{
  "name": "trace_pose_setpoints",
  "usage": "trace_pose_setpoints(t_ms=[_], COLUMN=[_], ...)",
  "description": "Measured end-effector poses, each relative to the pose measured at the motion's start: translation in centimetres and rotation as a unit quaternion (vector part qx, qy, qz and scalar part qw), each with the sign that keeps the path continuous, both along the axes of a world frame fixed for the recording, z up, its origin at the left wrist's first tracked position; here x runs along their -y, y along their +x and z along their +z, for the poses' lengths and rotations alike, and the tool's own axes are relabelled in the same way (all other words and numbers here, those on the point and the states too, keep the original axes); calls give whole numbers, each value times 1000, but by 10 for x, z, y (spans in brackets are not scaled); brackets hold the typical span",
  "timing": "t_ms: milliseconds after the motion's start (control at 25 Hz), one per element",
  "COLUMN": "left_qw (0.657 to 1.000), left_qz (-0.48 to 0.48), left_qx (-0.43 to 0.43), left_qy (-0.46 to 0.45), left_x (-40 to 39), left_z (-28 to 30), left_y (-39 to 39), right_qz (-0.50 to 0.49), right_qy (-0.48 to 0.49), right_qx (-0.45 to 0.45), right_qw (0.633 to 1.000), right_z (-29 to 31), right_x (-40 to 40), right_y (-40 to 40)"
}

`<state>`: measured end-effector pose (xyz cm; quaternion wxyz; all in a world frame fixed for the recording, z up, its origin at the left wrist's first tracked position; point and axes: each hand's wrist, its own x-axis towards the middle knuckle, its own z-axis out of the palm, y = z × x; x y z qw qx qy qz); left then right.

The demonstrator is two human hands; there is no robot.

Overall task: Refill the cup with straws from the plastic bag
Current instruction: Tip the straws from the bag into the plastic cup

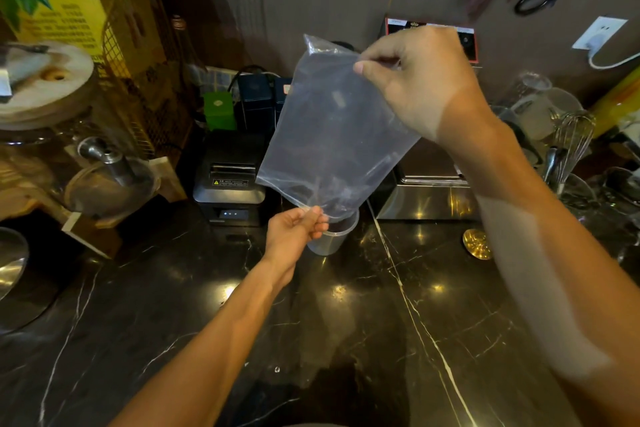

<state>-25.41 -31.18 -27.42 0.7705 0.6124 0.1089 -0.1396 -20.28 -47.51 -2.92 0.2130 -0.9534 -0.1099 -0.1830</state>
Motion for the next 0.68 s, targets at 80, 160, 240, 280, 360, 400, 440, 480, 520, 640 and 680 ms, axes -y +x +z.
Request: trace_pose_setpoints(t_ms=[80,160,240,280,360,400,440,480,520,640,680], left_qw=[1000,1000,1000,1000,999,999,999,998,998,996,996], left_qz=[-7,-6,-5,-6,-8,-7,-6,-8,-12,-12,-10], left_qx=[11,23,30,30,33,38,44,52,59,73,76], left_qy=[-8,-2,-1,-1,-8,-14,-20,-23,-27,-53,-56], left_x=[0,0,2,3,4,4,4,4,4,6,5], left_z=[1,4,7,8,10,11,11,13,16,23,23], left_y=[2,3,5,6,8,8,9,9,10,13,15], right_qz=[7,11,15,18,23,26,29,31,31,27,24], right_qy=[-18,-23,-23,-32,-44,-49,-55,-59,-64,-82,-80], right_qx=[10,19,29,32,42,49,56,64,72,99,104], right_qw=[1000,1000,999,999,998,997,996,996,995,991,991], right_z=[7,13,20,23,29,31,34,37,40,50,52], right_x=[-4,-8,-12,-14,-19,-20,-22,-24,-25,-24,-23], right_y=[2,2,2,1,-1,-2,-3,-4,-5,-5,-4])
